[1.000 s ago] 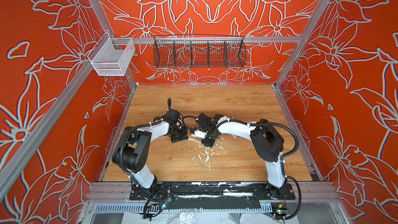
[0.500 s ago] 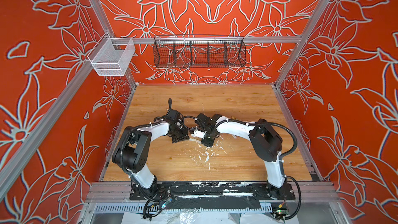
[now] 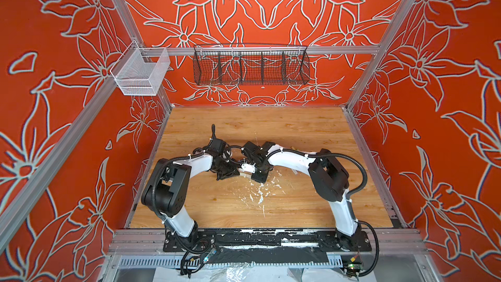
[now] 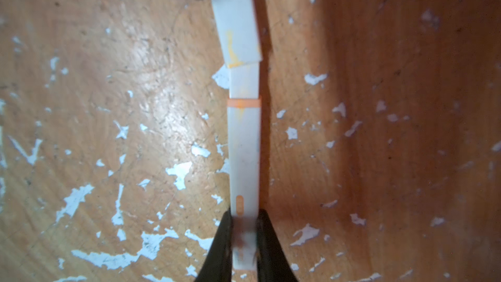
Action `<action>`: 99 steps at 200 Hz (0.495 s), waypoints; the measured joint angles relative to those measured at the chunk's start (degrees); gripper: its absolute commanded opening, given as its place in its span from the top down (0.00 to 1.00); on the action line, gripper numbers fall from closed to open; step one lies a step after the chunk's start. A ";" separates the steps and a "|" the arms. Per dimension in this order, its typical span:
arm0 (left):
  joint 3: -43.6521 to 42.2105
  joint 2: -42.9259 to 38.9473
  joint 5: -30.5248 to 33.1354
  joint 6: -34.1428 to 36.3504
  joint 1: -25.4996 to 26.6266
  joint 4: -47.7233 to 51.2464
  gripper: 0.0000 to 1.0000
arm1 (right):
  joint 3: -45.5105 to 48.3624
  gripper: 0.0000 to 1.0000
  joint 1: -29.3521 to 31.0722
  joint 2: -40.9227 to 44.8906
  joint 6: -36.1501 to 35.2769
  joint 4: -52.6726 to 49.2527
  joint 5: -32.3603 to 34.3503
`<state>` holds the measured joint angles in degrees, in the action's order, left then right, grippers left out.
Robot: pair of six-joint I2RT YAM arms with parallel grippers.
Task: Insert the pens into the pen caps
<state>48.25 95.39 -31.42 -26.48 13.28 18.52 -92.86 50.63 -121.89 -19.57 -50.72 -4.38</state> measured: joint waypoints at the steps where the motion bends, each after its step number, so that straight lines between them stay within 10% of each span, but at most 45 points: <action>1: -0.02 0.00 0.02 -0.02 -0.02 -0.02 0.99 | -0.09 1.00 0.00 -0.02 0.00 -0.11 0.09; 99: -1.81 -1.20 -0.68 -1.75 -0.55 -2.60 0.86 | -2.67 1.00 0.39 -1.49 0.50 -2.71 0.28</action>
<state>46.44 94.19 -32.10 -28.23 12.73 15.92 -95.53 51.03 -123.37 -19.07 -53.43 -4.10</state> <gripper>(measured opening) 0.097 0.160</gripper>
